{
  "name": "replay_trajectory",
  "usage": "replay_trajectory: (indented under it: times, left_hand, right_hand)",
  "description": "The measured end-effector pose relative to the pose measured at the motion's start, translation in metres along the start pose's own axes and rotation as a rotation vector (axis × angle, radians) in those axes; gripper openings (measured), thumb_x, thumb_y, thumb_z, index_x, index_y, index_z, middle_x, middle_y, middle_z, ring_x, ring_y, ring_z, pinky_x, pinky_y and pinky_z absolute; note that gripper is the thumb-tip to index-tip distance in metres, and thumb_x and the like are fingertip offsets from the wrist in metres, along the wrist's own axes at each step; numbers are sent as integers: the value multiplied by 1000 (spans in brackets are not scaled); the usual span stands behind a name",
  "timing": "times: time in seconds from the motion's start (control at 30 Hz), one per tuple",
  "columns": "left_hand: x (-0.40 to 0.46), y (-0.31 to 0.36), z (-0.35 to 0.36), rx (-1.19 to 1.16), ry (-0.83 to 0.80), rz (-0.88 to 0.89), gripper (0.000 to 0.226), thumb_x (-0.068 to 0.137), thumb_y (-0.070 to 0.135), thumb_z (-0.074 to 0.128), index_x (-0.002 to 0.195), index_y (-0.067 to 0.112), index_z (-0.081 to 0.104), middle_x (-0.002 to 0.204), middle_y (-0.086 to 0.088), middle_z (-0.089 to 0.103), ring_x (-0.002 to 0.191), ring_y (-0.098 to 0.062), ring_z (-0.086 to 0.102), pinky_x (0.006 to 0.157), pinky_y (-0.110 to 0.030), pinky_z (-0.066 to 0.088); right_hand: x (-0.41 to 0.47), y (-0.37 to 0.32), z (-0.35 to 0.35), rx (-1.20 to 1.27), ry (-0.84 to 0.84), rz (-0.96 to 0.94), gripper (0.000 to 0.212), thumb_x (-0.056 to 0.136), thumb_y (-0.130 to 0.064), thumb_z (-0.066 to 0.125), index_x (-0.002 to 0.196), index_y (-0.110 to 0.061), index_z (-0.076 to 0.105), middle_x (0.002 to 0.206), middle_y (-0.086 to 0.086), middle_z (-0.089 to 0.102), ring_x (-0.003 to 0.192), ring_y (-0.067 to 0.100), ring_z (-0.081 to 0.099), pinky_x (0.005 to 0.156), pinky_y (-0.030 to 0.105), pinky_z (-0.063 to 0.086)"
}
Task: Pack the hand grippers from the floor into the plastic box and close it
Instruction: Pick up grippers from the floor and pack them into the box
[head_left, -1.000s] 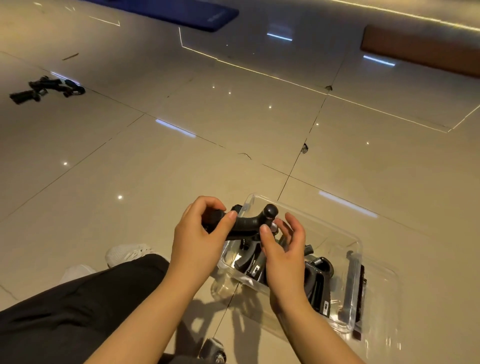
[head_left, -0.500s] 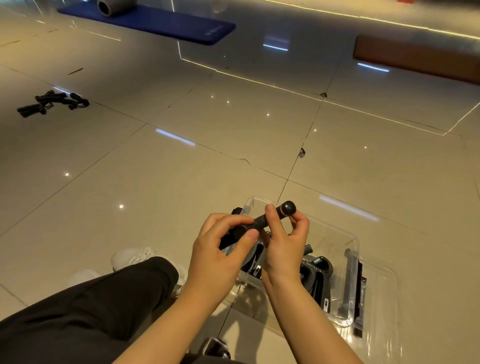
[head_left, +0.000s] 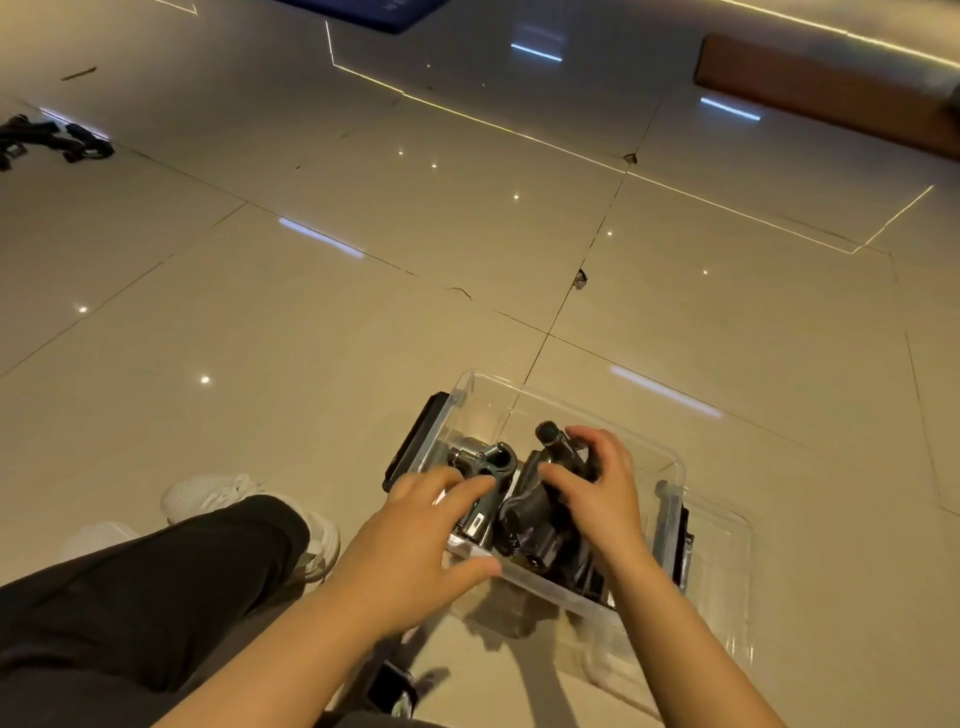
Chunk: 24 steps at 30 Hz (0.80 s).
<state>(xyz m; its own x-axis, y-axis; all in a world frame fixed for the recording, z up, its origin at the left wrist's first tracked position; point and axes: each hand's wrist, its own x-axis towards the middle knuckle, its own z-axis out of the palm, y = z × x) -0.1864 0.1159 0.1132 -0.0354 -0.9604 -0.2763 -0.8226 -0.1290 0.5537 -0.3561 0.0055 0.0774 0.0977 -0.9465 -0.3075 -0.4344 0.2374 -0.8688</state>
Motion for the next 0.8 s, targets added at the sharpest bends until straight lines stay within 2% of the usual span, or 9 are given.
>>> replay_trajectory:
  times: [0.07,0.17,0.23,0.3,0.37,0.47,0.67,0.73,0.8]
  left_hand:
    - [1,-13,7,271,-117,44,78,80,72,38,146,42,10,152,12,15,141,-12,8,113,-35,14]
    - [5,-27,9,337,-228,-25,76,87,61,46,146,43,3,156,10,1,143,-13,-3,116,-46,0]
    - [9,-36,7,363,-266,-82,76,87,63,43,146,42,0,157,9,-2,143,-14,-4,115,-48,-2]
    - [13,-42,6,366,-267,-118,75,87,67,38,147,42,0,157,9,-2,144,-14,-3,114,-48,-1]
    - [16,-45,6,316,-275,-154,74,83,74,27,146,44,2,157,10,-2,144,-13,-1,114,-48,-2]
    - [19,-46,9,279,-341,-192,70,87,71,25,147,43,3,157,10,-3,144,-12,-1,114,-48,-4]
    - [22,-49,10,322,-508,-226,70,90,66,28,148,39,-1,158,3,4,144,-17,6,114,-49,-2]
    - [26,-46,8,333,-480,-195,69,91,63,33,148,39,3,157,3,10,143,-19,15,115,-48,5]
    - [32,-40,1,325,-402,-145,66,91,60,37,148,37,13,150,4,27,135,-18,31,111,-41,23]
  right_hand:
    - [16,18,-23,-408,-28,-25,45,77,-23,70,119,-31,54,146,-3,27,101,14,45,78,26,39]
    - [37,43,-35,-890,-128,-9,54,80,-33,66,129,-24,47,152,4,16,104,25,56,83,30,43]
    - [48,53,-31,-1046,-177,28,56,81,-36,63,132,-23,41,150,9,14,102,29,59,78,32,45]
    - [56,60,-24,-1148,-221,64,58,83,-38,60,134,-23,37,145,12,21,98,29,60,66,29,44]
    - [61,67,-19,-1246,-257,97,60,85,-39,58,137,-23,35,142,12,25,98,26,60,64,29,43]
    - [63,78,-11,-1330,-293,147,60,87,-41,55,139,-24,32,147,13,22,102,25,60,67,30,42]
    - [61,92,-9,-1403,-259,109,55,91,-48,46,140,-27,33,135,10,38,116,28,48,80,33,43]
    - [60,93,-12,-1385,-261,103,55,93,-51,41,142,-29,30,136,9,36,115,28,50,76,33,43]
    - [59,90,-15,-1369,-282,93,54,94,-50,41,142,-28,30,137,9,35,114,28,50,76,34,45]
